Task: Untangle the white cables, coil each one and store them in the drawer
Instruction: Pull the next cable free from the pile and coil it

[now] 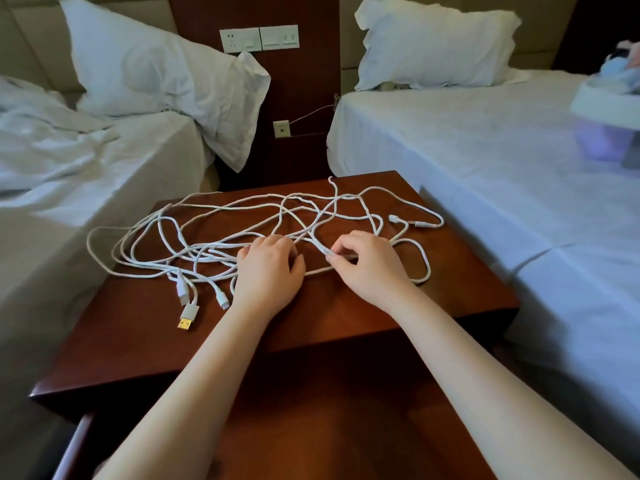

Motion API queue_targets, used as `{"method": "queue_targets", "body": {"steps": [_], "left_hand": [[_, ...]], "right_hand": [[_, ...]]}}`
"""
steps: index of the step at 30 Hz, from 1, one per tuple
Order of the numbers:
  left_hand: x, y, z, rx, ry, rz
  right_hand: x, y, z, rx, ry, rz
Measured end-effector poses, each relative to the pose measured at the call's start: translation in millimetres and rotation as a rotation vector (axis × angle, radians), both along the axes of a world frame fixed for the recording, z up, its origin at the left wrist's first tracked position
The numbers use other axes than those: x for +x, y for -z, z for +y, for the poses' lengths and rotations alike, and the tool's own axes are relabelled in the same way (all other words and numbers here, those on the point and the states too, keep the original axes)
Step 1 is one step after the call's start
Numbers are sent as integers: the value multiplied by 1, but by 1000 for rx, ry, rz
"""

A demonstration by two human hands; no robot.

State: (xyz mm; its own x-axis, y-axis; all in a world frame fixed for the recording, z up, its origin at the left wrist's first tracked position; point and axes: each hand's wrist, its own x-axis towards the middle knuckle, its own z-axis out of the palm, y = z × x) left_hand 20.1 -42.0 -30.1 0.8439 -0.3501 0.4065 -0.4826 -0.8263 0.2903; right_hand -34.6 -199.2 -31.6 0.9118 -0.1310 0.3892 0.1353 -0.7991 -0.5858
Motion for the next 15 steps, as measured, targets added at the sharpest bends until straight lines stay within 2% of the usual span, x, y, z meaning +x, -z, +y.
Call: {"method": "queue_targets", "body": {"steps": [3,6,8,15], "left_hand": [[-1,0,-1,0,0,-7],[-1,0,-1,3,2,-6],[-1,0,-1,7,1,-15],[0,0,-1,-21,-15,-21]], "right_hand": [[-5,3,-7,-38,85,-48],[-5,1,-12,-240,237,-116],[-2,-6,-10,-303,280,-154],[18,-20,11,-162,40,80]]}}
